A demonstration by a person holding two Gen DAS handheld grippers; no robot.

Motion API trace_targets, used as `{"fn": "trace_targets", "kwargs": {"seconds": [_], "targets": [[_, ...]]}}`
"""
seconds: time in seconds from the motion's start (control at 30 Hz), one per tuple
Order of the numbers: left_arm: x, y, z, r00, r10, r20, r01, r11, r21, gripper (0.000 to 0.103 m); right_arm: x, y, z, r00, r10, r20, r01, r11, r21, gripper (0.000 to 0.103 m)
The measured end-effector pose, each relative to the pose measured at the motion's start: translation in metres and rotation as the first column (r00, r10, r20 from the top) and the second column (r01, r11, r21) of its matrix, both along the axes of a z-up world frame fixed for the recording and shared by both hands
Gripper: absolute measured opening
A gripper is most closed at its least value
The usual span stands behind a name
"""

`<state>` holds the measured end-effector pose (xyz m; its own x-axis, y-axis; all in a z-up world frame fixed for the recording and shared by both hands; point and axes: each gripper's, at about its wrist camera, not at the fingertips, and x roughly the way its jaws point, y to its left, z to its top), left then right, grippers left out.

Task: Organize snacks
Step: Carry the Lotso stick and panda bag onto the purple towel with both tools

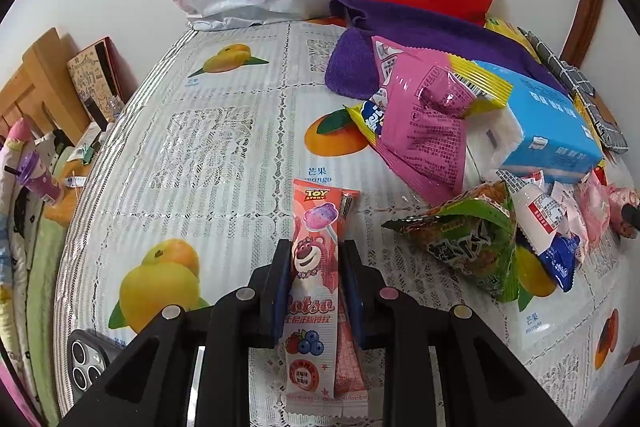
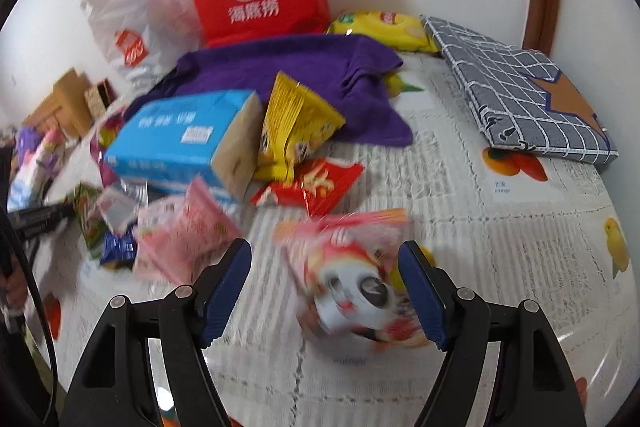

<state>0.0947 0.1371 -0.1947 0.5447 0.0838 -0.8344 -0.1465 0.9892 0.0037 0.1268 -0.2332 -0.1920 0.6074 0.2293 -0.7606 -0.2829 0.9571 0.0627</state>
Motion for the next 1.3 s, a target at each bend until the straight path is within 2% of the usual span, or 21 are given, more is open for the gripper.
{"fn": "trace_targets", "kwargs": {"seconds": [0.1,0.23,0.3,0.37,0.73,1.0,1.3], "targets": [[-0.001,0.0,0.0,1.0,-0.001,0.005,0.001,1.0,-0.009,0.023,-0.005,0.004,-0.004,1.0,0.007,0.003,-0.006,0.999,-0.038,0.076],[-0.003,0.0,0.001,1.0,0.006,0.007,-0.006,1.0,-0.02,0.023,0.001,0.008,-0.016,0.998,-0.054,-0.008,0.053,0.991,-0.121,0.075],[-0.005,0.002,0.002,1.0,0.009,0.008,-0.009,1.0,-0.028,0.023,0.004,0.006,-0.02,0.996,-0.085,-0.011,0.083,0.986,-0.141,0.057],[-0.007,0.005,0.004,1.0,0.014,0.011,-0.014,1.0,-0.028,0.023,0.004,0.004,-0.019,0.995,-0.099,-0.01,0.097,0.987,-0.129,0.051],[-0.023,-0.001,0.035,0.997,-0.005,0.077,0.01,0.998,-0.07,0.023,-0.027,0.011,0.014,0.995,-0.082,0.064,0.086,0.994,-0.062,0.05],[-0.022,-0.04,0.066,0.989,-0.074,0.124,0.086,0.992,-0.089,0.023,-0.034,0.025,0.025,0.995,-0.074,0.071,0.075,0.997,-0.012,0.05],[-0.009,-0.081,0.094,0.977,-0.147,0.154,0.164,0.98,-0.109,0.023,-0.027,0.042,0.047,0.991,-0.077,0.113,0.078,0.997,-0.006,0.05]]}}
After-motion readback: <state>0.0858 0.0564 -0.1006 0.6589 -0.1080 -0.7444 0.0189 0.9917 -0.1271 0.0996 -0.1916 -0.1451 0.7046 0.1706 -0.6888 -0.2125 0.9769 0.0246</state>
